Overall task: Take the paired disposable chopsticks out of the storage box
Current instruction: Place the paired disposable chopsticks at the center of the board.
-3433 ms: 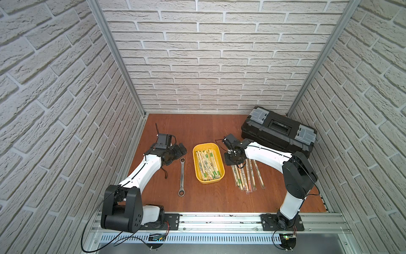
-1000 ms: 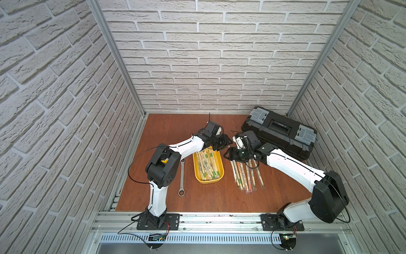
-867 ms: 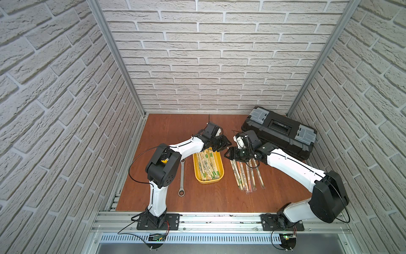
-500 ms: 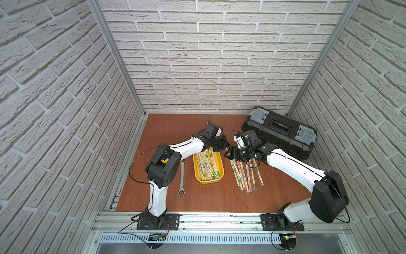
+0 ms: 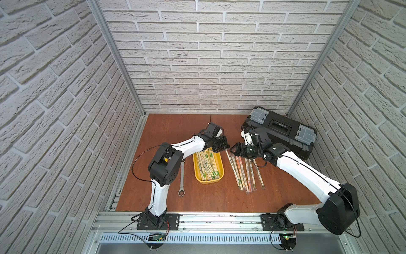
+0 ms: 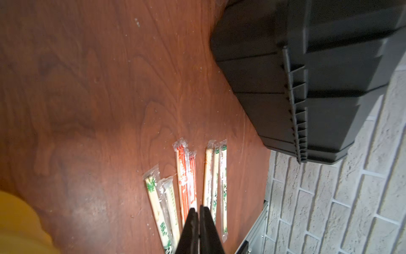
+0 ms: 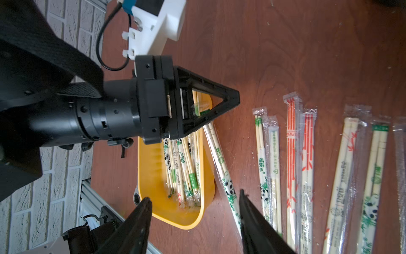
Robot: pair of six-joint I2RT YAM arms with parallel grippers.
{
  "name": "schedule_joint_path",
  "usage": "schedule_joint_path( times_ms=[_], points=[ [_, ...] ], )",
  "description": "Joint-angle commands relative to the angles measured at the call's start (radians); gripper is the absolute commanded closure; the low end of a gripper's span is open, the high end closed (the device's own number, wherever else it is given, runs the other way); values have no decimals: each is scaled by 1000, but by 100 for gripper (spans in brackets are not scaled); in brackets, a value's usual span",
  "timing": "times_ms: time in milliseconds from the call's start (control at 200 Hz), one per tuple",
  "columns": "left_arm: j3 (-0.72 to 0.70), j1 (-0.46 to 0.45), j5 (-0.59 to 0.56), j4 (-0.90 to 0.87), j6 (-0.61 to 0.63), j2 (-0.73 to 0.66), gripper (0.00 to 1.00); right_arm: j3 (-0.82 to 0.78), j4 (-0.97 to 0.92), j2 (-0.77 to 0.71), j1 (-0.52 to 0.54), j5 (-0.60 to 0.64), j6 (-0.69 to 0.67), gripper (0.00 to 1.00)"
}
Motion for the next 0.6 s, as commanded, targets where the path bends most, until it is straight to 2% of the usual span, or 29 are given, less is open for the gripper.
schedule_joint_path(
  times_ms=[0,150,205,245,270,365,595],
  points=[
    [42,-14,-42,-110,105,13,100,2,-8,-20,-14,18,14,36],
    [56,-27,-61,-143,127,34,100,0,-8,-16,-19,13,14,36],
    [62,-30,-61,-145,127,42,86,2,-10,-15,-19,12,13,36],
    [66,-32,-58,-144,125,48,70,3,-12,-14,-19,11,12,36],
    [70,-32,-55,-143,126,49,65,4,-14,-16,-19,14,11,36],
    [82,-34,-52,-144,130,51,54,3,-19,-20,-20,13,8,36],
    [92,-32,-56,-131,152,6,43,-6,-28,-41,-20,14,7,36]
  ],
)
